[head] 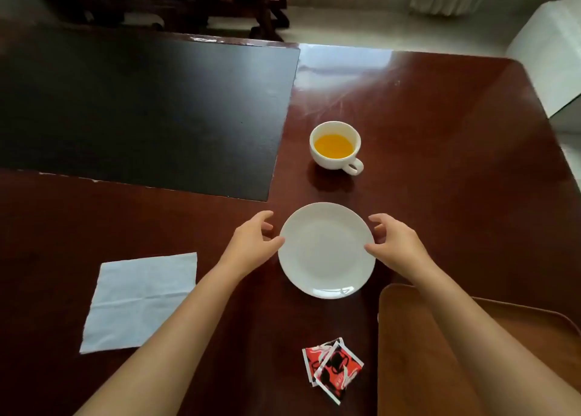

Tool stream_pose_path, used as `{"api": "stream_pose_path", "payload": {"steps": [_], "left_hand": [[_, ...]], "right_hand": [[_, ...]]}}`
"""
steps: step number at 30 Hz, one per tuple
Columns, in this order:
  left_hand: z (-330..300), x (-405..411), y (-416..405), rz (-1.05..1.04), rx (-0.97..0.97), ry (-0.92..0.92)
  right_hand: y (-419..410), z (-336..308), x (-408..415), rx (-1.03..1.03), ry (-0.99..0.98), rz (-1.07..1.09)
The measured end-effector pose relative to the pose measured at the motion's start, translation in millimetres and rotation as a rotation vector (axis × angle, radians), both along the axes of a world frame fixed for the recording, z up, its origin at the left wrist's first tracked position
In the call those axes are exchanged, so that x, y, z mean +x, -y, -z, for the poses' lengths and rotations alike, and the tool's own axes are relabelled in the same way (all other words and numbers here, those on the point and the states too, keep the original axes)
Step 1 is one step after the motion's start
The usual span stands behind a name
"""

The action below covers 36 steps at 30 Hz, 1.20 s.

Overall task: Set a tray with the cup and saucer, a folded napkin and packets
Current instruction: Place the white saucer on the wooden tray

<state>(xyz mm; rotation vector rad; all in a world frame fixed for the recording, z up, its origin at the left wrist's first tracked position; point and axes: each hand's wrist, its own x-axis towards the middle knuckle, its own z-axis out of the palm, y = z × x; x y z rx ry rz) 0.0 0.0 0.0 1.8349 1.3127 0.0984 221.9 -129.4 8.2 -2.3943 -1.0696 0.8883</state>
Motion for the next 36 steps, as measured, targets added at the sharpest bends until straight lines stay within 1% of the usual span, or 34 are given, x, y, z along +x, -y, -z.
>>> {"api": "stream_pose_path", "payload": {"steps": [3,5,7,10,15,19,24,27,29,33,36], "left_hand": [[10.2,7.9,3.1,-0.12,-0.145,0.091],[18.6,10.5,10.4,-0.186,-0.211,0.156],[24.2,11.5,16.7,-0.24,-0.22,0.205],[28.2,10.0,21.6,-0.317,-0.214,0.268],[21.7,9.4,25.5,-0.365,-0.258,0.353],[6.7,10.2,35.5,-0.342,-0.247,0.399],[-7.8,17.0,64.3,-0.28,-0.262,0.492],[-9.4,27.3,90.1,-0.274,-0.332,0.534],[-11.2,36.2,108.1,-0.254,-0.36,0.531],[-11.3,53.8,145.0,-0.21,-0.348,0.526],[-10.2,66.0,170.2,-0.207,-0.312,0.54]], "right_hand": [[1.2,11.3,1.6,0.007,-0.033,0.088],[3.9,20.3,-1.2,0.02,-0.091,0.165],[6.6,26.7,-4.7,0.055,-0.155,0.24],[11.4,32.3,-9.8,0.123,-0.187,0.306],[21.6,33.2,-12.2,0.235,-0.286,0.332],[37.9,19.2,-10.2,0.307,-0.342,0.347],[83.6,-4.1,-0.7,0.414,-0.41,0.437],[116.6,-14.3,10.2,0.421,-0.37,0.453],[137.0,-21.3,17.8,0.42,-0.365,0.452],[175.7,-23.5,29.8,0.44,-0.35,0.462],[200.4,-18.6,40.5,0.442,-0.388,0.48]]}}
